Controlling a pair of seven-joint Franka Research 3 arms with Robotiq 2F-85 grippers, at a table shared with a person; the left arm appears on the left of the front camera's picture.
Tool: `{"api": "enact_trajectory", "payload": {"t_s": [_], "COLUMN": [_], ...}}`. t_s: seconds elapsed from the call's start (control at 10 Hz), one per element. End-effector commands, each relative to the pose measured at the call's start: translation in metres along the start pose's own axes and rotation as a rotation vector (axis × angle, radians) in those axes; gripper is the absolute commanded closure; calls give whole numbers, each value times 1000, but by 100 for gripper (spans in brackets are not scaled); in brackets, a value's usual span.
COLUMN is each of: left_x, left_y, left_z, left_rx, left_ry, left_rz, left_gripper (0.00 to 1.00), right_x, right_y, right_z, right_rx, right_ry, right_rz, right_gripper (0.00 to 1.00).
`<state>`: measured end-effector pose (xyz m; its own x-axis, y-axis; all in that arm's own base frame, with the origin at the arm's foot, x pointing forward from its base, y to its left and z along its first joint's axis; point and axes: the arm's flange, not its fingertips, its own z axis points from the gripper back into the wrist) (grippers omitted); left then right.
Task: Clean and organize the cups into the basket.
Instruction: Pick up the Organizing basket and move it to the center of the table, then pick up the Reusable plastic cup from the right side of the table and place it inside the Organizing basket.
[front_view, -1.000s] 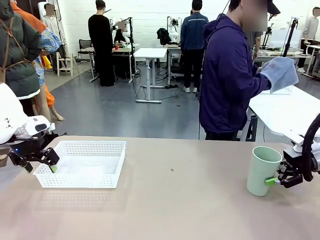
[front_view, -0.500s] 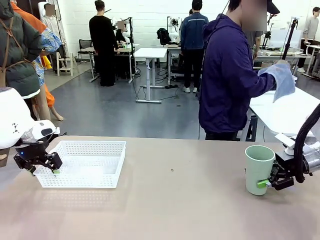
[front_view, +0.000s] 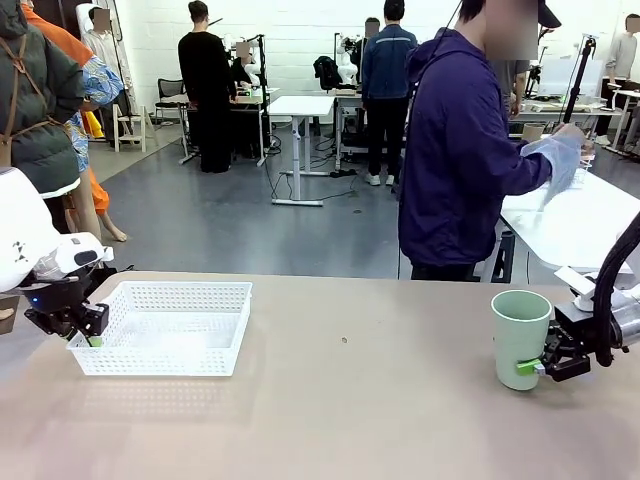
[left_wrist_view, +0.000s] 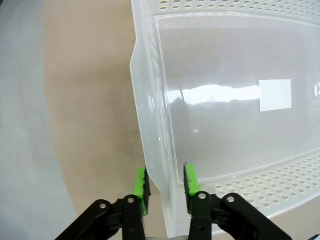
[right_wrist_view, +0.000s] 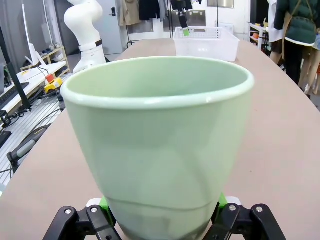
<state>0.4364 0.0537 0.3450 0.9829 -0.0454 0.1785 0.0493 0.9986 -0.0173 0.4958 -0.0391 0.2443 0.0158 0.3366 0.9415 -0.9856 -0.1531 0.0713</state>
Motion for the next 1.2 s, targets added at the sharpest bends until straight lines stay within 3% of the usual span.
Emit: {"api": "enact_trajectory", "payload": {"t_s": [0.0, 0.1, 0.2, 0.4, 0.5, 0.6, 0.7, 1.1], "left_x": [-10, -11, -10, -8, -7, -5, -3, 5], "left_y": [-2, -1, -1, 0, -1, -2, -9, -70], "left_z": [2, 3, 3, 3, 3, 3, 6, 14], "left_rx": [39, 42, 50, 60, 64, 64, 62, 117], "left_ry": [-19, -18, -16, -11, -9, -10, 9, 28], "left_rz": [10, 13, 11, 6, 5, 14, 48, 121], "left_gripper": [100, 100, 100, 100, 100, 100, 100, 100], "right_x": [-4, -5, -6, -6, -5, -2, 11, 99], "right_y": [2, 3, 5, 8, 9, 13, 21, 83], "right_z": [4, 7, 10, 17, 21, 23, 27, 43], "right_rx": [-8, -12, -17, -26, -32, -38, -83, -135], "right_ry": [-22, -24, -25, -33, -40, -47, -56, -119], "right_rz": [18, 17, 15, 17, 17, 17, -5, 43], "right_gripper": [100, 79, 100, 100, 79, 79, 100, 100]}}
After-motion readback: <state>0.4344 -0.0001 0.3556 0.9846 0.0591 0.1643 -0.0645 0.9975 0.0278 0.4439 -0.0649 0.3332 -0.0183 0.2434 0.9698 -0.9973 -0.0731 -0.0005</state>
